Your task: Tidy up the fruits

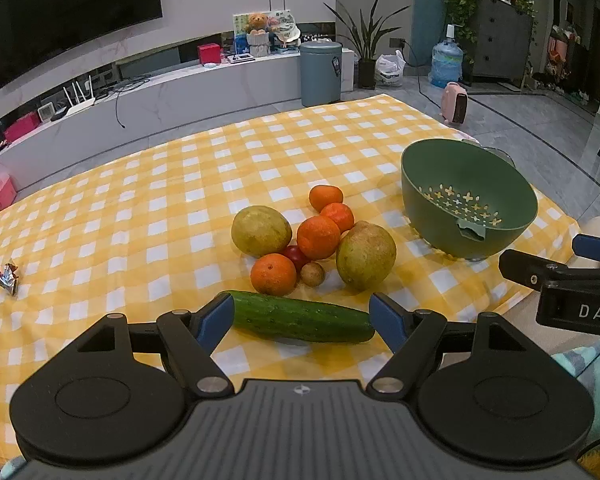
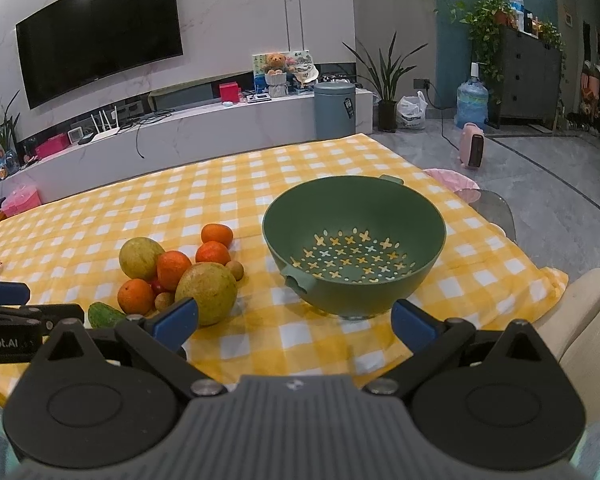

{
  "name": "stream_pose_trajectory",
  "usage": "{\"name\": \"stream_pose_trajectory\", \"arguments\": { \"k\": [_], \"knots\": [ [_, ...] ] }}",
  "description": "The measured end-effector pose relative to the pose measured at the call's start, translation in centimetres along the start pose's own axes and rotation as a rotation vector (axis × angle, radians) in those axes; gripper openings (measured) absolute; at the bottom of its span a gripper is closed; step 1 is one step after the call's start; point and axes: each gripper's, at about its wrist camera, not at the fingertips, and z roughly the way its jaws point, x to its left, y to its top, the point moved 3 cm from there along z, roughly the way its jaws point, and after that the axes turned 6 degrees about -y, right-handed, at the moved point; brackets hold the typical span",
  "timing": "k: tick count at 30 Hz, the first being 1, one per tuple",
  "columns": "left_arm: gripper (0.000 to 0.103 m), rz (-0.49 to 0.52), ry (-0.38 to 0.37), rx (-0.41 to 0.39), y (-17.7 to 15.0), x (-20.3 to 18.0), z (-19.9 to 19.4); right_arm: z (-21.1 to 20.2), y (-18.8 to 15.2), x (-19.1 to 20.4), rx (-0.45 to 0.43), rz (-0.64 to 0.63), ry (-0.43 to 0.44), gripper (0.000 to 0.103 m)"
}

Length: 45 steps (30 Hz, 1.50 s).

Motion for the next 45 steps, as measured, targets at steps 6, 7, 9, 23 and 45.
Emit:
{"name": "stream_pose_trajectory", "arguments": {
  "k": [6, 7, 9, 23, 45],
  "knots": [
    [0.090, 0.000, 0.000, 0.001, 0.1, 0.0, 0.0, 0.0, -0.1, 0.1, 0.002, -0.002, -0.001, 0.099],
    [0.090, -0.001, 0.001, 0.001, 0.1, 0.0, -0.1, 0.0, -0.1, 0.1, 0.002, -0.002, 0.000, 0.099],
    [0.090, -0.001, 0.001, 0.001, 0.1, 0.2, -0.2, 0.0, -0.1, 0.1, 0.002, -0.003, -0.001, 0.099],
    [0.090, -0.005, 0.001, 0.004, 0.0, 0.5, -0.3, 0.3, -0.5, 0.2, 0.017, -0.011, -0.001, 0.099],
    [0.088, -0.035, -0.060, 0.004, 0.4, 1.2, 0.4, 0.8, -0.4, 1.0, 0.001, 0.004, 0.072, 0.093]
  ]
}}
